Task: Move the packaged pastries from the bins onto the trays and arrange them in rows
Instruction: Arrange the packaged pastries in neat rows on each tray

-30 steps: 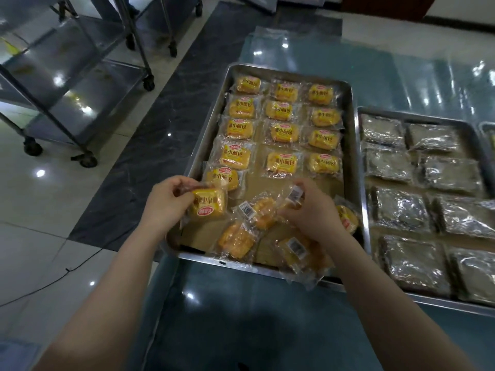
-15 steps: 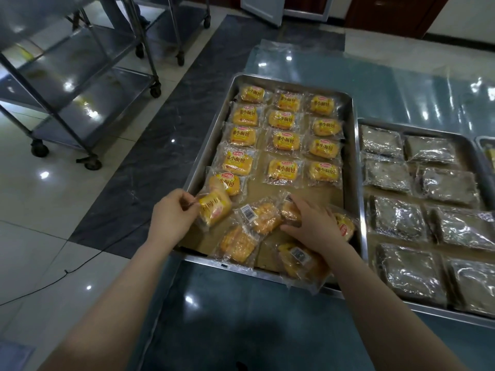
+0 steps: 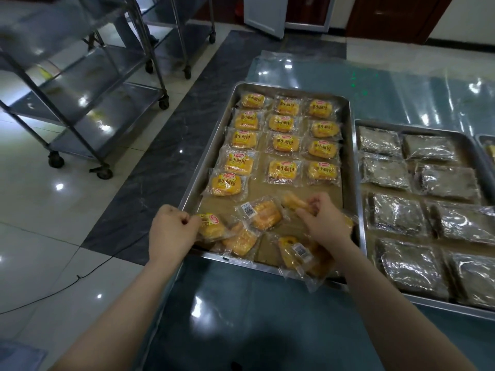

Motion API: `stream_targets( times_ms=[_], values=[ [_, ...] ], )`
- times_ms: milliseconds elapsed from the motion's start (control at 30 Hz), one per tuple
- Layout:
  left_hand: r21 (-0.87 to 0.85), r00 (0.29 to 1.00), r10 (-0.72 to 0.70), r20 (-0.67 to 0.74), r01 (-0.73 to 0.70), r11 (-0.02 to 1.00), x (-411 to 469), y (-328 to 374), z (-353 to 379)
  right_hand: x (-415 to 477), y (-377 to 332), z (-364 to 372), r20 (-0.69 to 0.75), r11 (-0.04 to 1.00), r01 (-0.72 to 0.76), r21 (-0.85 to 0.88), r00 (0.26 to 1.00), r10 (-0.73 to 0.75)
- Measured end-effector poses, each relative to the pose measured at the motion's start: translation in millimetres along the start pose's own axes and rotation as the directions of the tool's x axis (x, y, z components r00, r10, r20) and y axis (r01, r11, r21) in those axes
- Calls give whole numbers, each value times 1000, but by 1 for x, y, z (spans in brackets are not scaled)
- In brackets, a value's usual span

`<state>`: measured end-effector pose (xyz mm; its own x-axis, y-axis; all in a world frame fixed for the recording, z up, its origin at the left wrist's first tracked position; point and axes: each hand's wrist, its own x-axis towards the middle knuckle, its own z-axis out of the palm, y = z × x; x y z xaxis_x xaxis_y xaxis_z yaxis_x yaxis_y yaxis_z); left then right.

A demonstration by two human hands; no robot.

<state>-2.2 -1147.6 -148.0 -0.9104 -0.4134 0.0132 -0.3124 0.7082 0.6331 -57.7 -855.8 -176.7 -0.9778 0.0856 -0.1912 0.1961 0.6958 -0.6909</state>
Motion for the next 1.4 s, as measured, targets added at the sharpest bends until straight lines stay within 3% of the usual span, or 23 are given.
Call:
stream_targets(
  times_ms=[133,300,433,500,567,667,733,867,933,1033,1167,1400],
  values=[
    [4,994,43,-97,-42,999,2,-1,0,10,-7,-18,-25,992,45,114,999,-42],
    [140,997,55,57,-63,988,10,2,7,28,-16,-26,11,993,66,102,998,-68],
    [112,971,238,4,-237,965,9,3,10,39,-16,-27,-4,986,17,168,1000,-17],
    [79,918,386,93,-394,916,13,5,15,43,-15,-27,-76,981,-8,194,997,24],
    [78,835,478,273,-514,854,19,2,27,42,-14,-26,-163,952,-66,300,979,119],
    [208,749,316,583,-513,833,21,-8,48,31,-13,-24,-150,901,-147,408,963,225],
    [294,732,218,645,-501,814,23,-14,57,21,-9,-21,-92,955,-144,260,981,173],
    [286,734,214,645,-491,823,24,-14,59,11,-2,-18,-138,991,3,-135,990,-21],
    [263,732,223,643,-485,834,22,-13,57,15,-1,-18,-112,947,101,-304,984,-141],
    [229,744,248,620,-475,850,21,-13,55,25,2,-13,79,827,257,-501,964,-252],
    [209,798,303,521,-464,861,20,-13,56,40,1,0,77,888,194,-417,981,-179],
    [242,797,291,529,-471,848,18,-9,55,52,-15,15,-17,909,116,-401,991,-134]
  ],
)
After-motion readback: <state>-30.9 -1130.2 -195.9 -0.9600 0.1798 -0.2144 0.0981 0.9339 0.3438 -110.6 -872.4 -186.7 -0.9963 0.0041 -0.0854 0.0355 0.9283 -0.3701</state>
